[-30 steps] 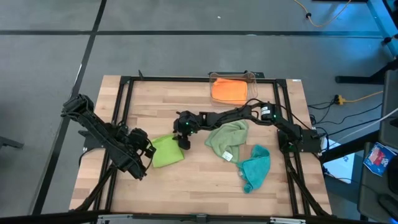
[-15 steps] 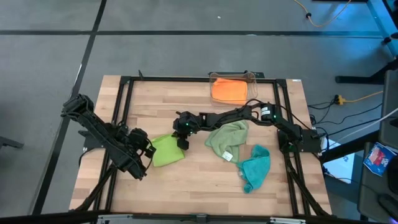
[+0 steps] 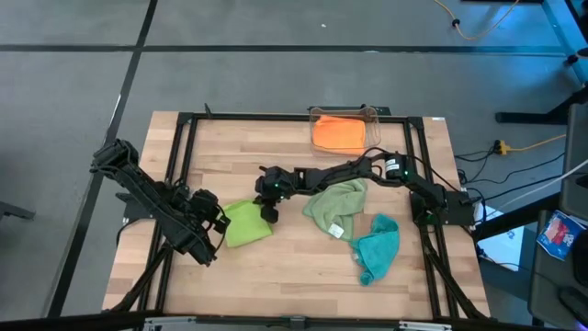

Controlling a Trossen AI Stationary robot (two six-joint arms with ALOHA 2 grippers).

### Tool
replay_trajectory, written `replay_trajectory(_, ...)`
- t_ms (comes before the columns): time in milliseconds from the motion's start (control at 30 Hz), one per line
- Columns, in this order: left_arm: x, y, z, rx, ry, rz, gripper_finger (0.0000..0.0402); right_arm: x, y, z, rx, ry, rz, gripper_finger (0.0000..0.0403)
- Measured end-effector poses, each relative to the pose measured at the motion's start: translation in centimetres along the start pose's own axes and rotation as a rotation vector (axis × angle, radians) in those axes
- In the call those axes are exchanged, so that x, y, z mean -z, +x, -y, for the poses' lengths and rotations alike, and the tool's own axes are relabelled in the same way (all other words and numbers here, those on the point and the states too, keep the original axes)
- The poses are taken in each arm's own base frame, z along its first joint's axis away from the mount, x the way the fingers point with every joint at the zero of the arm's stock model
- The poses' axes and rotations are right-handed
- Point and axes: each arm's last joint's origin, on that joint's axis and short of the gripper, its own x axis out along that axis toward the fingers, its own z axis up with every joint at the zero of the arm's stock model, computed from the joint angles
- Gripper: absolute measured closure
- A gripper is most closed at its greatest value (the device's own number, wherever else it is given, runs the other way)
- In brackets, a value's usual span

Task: Fold microfiber towels
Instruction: Fold the light green microfiber towel

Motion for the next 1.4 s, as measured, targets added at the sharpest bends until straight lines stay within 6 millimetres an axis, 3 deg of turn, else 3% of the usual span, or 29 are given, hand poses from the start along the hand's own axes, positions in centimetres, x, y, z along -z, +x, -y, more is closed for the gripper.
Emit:
replay_trajectory(333,0.0,0.0,0.0,0.0,0.0,0.0,0.029,-2.3,-0.3,-0.5,-0.003,-0.034,0.052,0.0397)
replay_trajectory(633,0.0,0.0,0.0,0.0,0.0,0.0,0.029,-2.2,-0.5,-0.6,0.196,-0.028,-0.037,0.0396)
replay_trajectory(933,0.0,0.0,0.0,0.0,0.0,0.0,0.029,-2.8,-0.8,-2.1,0.362,-0.056,-0.081,0.0393)
replay_trajectory(1400,0.0,0.0,0.0,0.0,0.0,0.0,0.029,-1.4,-1.3,-1.1,0.388,0.051,-0.235,0.0296)
